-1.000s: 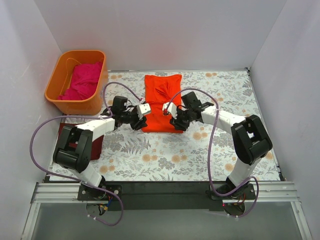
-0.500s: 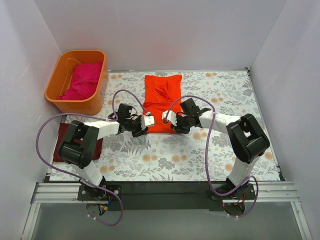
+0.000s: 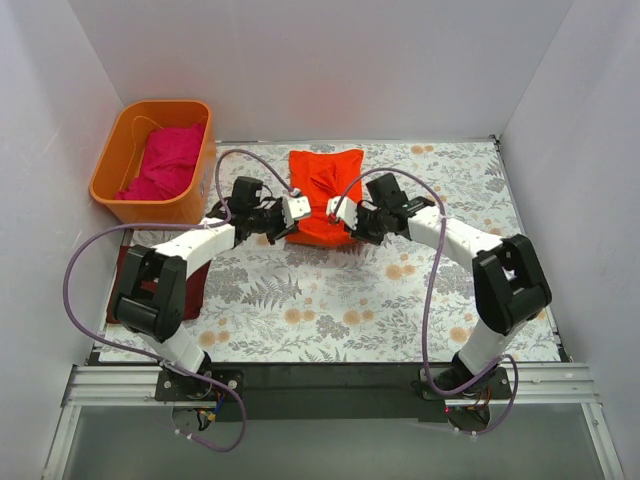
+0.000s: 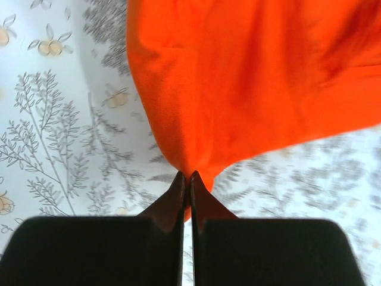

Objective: Fold and stack the t-shirts
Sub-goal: Fold the tshirt

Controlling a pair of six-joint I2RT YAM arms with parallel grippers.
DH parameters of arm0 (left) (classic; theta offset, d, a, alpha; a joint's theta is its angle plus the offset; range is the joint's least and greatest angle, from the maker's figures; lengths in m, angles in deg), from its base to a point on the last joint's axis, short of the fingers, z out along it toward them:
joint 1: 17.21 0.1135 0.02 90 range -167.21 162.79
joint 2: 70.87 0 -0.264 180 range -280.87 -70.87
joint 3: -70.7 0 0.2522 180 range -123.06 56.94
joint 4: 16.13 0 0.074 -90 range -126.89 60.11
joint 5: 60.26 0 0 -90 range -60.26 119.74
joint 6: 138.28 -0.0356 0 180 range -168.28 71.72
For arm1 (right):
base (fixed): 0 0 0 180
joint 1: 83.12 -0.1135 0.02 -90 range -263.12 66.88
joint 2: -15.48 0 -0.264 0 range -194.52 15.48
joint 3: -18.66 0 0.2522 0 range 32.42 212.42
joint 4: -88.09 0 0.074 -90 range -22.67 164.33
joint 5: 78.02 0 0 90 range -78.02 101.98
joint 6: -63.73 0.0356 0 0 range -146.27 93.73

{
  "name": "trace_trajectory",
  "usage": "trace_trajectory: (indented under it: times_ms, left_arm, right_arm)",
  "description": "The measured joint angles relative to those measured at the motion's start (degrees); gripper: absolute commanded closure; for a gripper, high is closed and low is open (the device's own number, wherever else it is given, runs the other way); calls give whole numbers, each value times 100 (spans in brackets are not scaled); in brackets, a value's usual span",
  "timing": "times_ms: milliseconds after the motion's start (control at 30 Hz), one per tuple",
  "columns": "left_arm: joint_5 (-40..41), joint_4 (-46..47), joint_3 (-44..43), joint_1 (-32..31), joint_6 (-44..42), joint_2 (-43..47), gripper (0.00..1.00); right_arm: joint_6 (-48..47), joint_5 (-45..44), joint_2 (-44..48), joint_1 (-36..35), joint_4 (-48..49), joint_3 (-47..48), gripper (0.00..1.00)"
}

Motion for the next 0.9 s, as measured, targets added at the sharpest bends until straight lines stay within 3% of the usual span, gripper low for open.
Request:
trace_trajectory:
  times_ms: [167,333,633,767,900]
  left_arm:
    - [-125,-118,-203,50,87,544,100]
    - [-284,-503,153,0,-37,1283,100]
    - [-588,-2057,946,-841,232,3134,100]
    - [-826,-2833,745,-992,562,3729,100]
    - [-839,-3353,-42,-981,782,3340,100]
  right_arm:
    - [-111,-22,750,81,-131,240,99]
    - [-177,33,1405,22,-409,-208,99]
    - [-44,555,2970,-787,-1891,-1237,99]
    - [146,909,3574,-942,-2468,-1086,99]
    - [142,1043,3421,-909,-2739,-671,99]
